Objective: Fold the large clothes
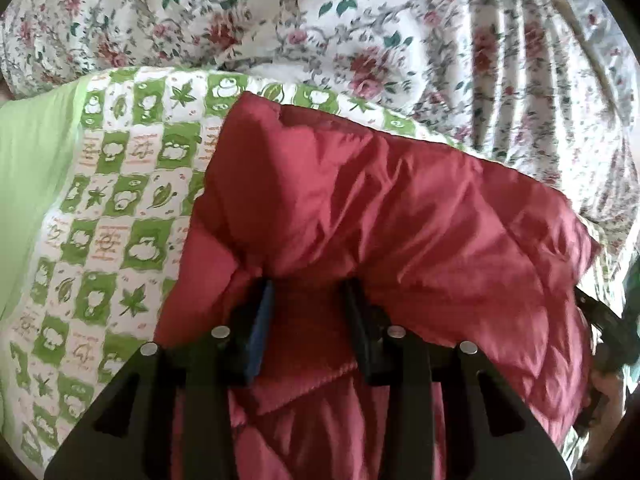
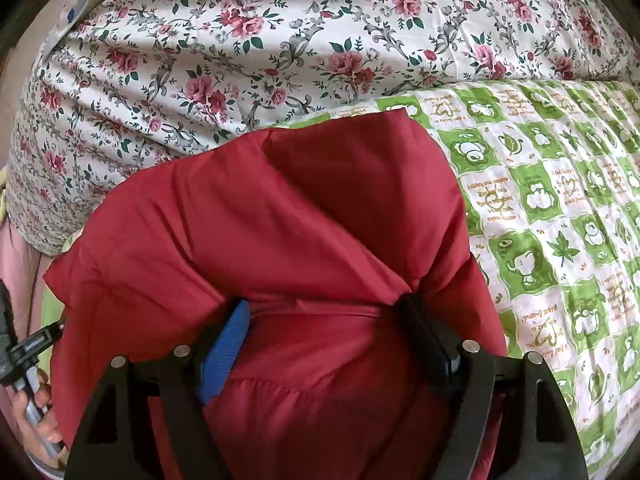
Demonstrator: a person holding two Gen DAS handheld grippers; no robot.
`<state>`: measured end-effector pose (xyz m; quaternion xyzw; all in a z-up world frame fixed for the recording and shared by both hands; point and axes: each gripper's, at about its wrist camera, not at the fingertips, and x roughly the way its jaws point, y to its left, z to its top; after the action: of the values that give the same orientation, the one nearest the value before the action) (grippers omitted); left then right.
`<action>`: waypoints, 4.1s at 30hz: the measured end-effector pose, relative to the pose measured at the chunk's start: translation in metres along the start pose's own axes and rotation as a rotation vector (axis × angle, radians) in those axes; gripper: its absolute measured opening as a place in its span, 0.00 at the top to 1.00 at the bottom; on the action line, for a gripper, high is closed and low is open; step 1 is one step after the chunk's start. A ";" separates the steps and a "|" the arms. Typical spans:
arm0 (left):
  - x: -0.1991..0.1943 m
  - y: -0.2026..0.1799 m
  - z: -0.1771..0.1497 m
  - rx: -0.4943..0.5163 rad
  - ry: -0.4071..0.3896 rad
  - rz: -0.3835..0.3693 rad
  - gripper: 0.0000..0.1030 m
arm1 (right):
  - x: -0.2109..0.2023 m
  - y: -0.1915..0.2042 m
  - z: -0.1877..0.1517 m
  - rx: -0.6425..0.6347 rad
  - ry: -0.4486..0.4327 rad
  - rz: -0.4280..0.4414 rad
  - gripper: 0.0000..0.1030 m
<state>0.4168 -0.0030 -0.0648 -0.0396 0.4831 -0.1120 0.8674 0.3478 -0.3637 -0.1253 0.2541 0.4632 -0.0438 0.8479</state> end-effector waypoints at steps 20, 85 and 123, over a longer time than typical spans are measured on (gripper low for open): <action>-0.060 0.029 -0.027 0.005 -0.062 -0.052 0.49 | -0.080 -0.007 -0.019 -0.015 -0.066 0.025 0.15; -0.020 0.077 -0.062 -0.267 0.021 -0.447 0.47 | -0.049 -0.056 -0.065 0.185 0.113 0.360 0.46; -0.139 0.095 -0.224 -0.240 -0.005 -0.368 0.58 | -0.176 -0.065 -0.209 0.218 0.143 0.477 0.57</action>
<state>0.1707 0.1301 -0.0851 -0.2306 0.4753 -0.2102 0.8226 0.0685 -0.3502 -0.1011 0.4483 0.4417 0.1255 0.7669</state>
